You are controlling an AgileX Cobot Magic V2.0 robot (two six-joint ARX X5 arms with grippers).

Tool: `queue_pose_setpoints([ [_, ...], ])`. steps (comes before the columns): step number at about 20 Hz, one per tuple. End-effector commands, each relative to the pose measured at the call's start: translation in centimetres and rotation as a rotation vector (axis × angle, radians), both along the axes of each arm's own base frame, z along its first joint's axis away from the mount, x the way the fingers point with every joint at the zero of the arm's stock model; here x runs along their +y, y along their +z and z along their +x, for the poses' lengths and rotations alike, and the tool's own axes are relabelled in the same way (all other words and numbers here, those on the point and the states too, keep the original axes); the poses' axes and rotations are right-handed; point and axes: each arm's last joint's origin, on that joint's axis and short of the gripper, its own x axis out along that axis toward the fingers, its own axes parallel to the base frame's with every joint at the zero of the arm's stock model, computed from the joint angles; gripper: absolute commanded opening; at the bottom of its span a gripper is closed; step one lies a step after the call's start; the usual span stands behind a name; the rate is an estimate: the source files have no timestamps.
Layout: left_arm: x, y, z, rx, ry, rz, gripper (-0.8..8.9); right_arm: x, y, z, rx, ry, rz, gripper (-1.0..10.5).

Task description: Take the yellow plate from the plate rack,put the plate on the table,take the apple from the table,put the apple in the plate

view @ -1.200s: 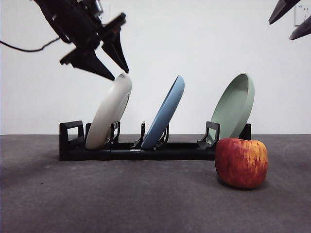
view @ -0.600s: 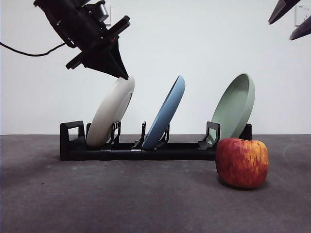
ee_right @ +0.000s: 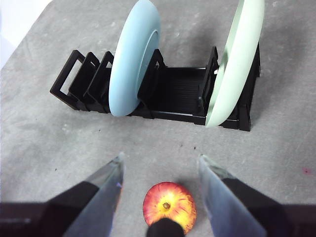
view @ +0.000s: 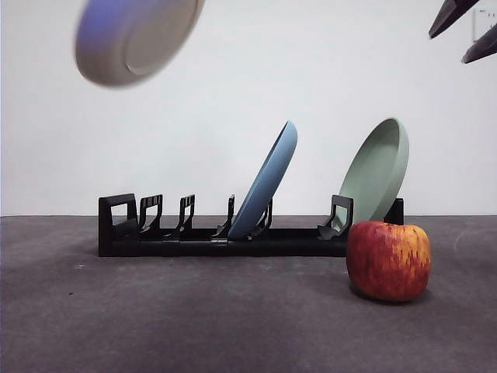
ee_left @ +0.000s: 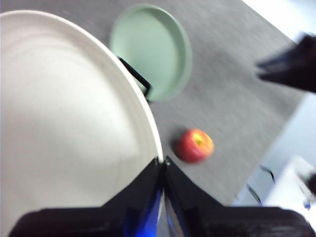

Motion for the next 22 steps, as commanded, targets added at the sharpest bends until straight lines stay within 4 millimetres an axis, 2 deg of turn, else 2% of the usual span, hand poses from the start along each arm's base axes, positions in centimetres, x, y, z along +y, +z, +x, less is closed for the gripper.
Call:
queue_pose_setpoints([
  [1, 0.6, 1.2, -3.5, -0.042, -0.075, 0.015, -0.08, 0.0, 0.1, 0.0, -0.013, 0.006, -0.009, 2.5],
  [6, 2.1, 2.2, -9.9, -0.061, -0.042, 0.146, -0.08, 0.0, 0.1, 0.0, -0.012, 0.007, -0.008, 2.5],
  [9, 1.7, 2.4, -12.0, -0.069, -0.075, 0.135, -0.08, 0.0, 0.1, 0.0, -0.012, 0.007, -0.009, 2.5],
  [12, -0.1, 1.6, -13.1, -0.085, -0.062, 0.2, -0.08, 0.0, 0.1, 0.0, -0.012, 0.006, -0.009, 2.5],
  [15, -3.0, -1.5, -13.4, -0.096, 0.009, 0.356, -0.08, 0.0, 0.1, 0.0, -0.012, 0.004, -0.011, 2.5],
  [17, -5.0, -4.4, -13.0, -0.11, 0.042, 0.448, -0.08, -0.1, 0.1, 0.1, -0.014, -0.023, -0.03, 2.5],
  [22, -10.9, -12.9, -11.0, -0.1, -0.005, 0.527, -0.09, -0.1, 0.1, 0.1, -0.015, -0.034, -0.039, 2.5],
])
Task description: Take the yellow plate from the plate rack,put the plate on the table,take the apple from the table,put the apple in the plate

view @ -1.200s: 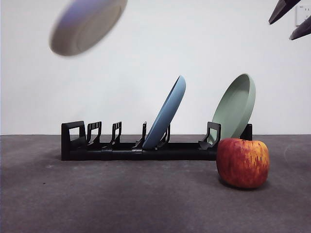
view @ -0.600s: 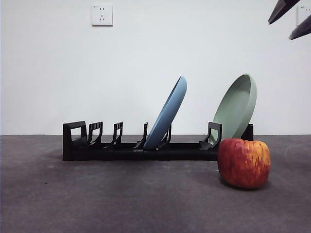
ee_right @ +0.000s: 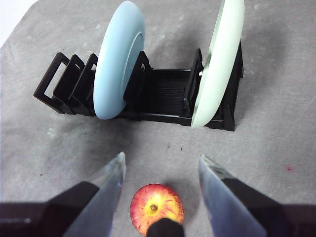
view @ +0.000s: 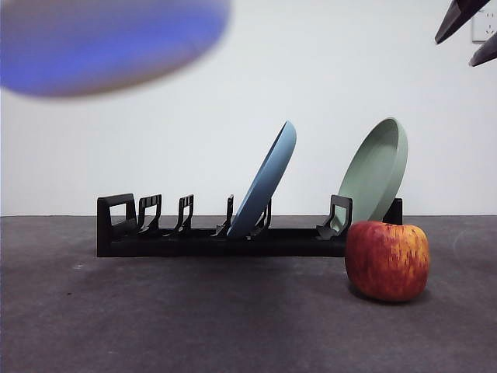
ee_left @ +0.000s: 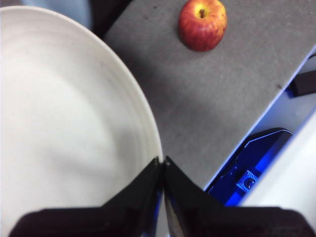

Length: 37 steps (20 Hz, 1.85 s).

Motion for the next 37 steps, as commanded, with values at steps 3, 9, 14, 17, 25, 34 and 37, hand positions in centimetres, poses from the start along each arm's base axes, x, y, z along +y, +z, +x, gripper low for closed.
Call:
queue_pose_setpoints([
  [3, -3.8, -6.4, 1.7, 0.014, -0.057, 0.119, -0.09, 0.0, 0.1, 0.0, -0.011, 0.007, -0.009, 2.5],
  [9, -7.9, -13.9, 3.6, 0.137, -0.153, 0.258, -0.09, 0.0, 0.1, 0.0, -0.01, 0.007, -0.008, 2.5],
  [14, -8.6, -17.1, 4.7, 0.186, -0.136, 0.316, -0.04, 0.0, 0.0, 0.0, -0.004, 0.008, -0.008, 2.5],
  [17, -8.4, -17.1, 5.0, 0.188, -0.126, 0.316, 1.42, 0.0, 0.0, 0.0, -0.002, 0.008, -0.008, 2.5],
  [25, -7.1, -12.6, 4.9, 0.068, -0.077, 0.222, 4.18, 0.2, 0.5, -0.1, -0.025, 0.032, -0.02, 2.6],
  [34, 6.2, 8.4, -0.7, -0.494, 0.095, -0.576, 4.09, 4.1, 1.7, -0.5, -0.051, 0.144, -0.198, 5.8],
  [37, 12.1, 12.8, -3.4, -0.666, 0.188, -0.722, 4.09, 6.3, 0.5, 0.0, 0.029, 0.185, -0.301, 5.8],
])
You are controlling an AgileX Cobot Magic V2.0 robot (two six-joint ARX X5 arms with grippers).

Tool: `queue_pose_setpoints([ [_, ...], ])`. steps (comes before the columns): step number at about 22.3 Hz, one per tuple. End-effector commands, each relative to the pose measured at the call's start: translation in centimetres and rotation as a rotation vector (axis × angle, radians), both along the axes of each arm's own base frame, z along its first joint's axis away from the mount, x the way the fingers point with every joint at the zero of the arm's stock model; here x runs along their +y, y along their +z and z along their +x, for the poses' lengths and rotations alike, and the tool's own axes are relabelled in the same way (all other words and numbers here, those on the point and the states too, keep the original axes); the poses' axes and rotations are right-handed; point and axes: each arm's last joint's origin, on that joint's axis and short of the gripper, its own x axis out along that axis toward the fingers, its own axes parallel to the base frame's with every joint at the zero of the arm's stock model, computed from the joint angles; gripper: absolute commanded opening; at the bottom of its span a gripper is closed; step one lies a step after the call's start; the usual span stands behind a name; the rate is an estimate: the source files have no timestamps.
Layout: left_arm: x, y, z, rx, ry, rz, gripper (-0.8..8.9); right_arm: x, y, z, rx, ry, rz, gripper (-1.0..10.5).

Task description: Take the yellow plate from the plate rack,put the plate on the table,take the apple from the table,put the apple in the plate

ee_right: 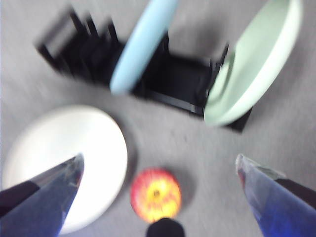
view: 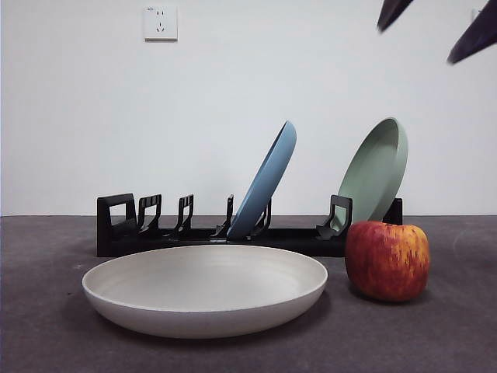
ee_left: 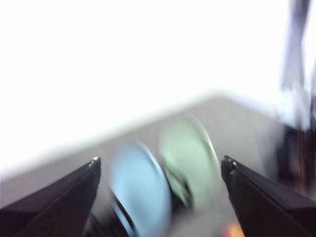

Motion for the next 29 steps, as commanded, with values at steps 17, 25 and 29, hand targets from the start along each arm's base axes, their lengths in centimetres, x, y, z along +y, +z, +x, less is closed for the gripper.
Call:
queue_pose_setpoints([
  [17, 12.2, 4.5, -5.8, -0.137, 0.086, -0.172, 4.09, 7.2, -15.3, 7.2, 0.537, 0.105, -0.348, 5.6],
  [25, 12.2, 4.2, -5.8, -0.124, 0.085, -0.142, 4.09, 7.5, -16.0, 7.7, 0.53, 0.092, -0.342, -0.1],
  [29, 12.2, 4.1, -5.8, -0.117, 0.084, -0.127, 4.09, 7.3, -14.5, 7.2, 0.492, 0.088, -0.316, -0.1],
])
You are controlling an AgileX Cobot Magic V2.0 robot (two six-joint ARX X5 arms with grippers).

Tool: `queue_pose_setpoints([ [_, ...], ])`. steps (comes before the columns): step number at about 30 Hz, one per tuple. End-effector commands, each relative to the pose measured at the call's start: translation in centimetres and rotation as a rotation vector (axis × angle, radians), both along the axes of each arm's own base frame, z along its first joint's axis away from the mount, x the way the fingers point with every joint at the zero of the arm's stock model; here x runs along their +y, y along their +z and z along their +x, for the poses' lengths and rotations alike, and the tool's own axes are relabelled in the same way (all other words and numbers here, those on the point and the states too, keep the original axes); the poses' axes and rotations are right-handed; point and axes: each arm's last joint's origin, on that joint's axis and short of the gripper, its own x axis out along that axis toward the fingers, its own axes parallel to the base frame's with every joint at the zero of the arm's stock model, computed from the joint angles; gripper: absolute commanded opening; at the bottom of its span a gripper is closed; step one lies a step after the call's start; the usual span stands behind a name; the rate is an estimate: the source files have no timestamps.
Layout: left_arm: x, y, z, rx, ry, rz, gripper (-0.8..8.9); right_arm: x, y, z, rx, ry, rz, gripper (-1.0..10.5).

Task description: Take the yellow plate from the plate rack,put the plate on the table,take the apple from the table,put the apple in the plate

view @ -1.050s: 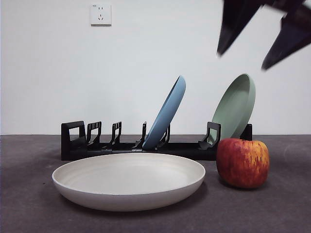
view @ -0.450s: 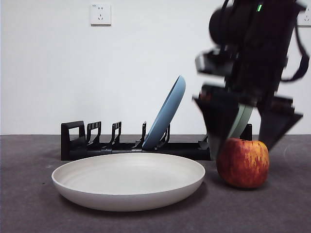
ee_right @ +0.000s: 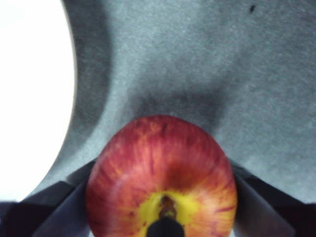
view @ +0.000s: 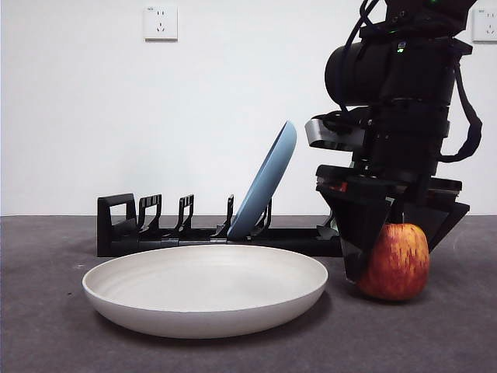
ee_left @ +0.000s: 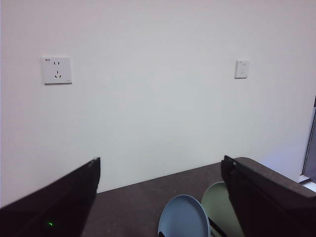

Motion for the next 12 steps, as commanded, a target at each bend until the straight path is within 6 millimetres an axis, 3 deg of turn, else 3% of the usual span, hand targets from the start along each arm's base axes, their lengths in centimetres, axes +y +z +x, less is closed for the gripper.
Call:
queue_pose_setpoints([
  [1, 0.0, -0.1, 0.0, 0.0, 0.003, 0.014, 4.09, 0.1, 1.8, -0.5, -0.054, -0.009, 0.034, -0.1],
  [7, 0.0, -0.1, 0.0, 0.002, 0.002, 0.019, 4.08, 1.6, 8.7, -1.5, -0.236, 0.029, 0.175, -0.1],
  [10, 0.0, -0.3, 0.0, 0.007, 0.002, 0.029, 4.08, 4.0, 11.9, -2.1, -0.307, 0.103, 0.238, -0.1],
  [12, 0.0, -0.3, 0.0, 0.012, 0.002, 0.038, 4.08, 6.0, 13.0, -2.8, -0.328, 0.163, 0.268, -0.1],
])
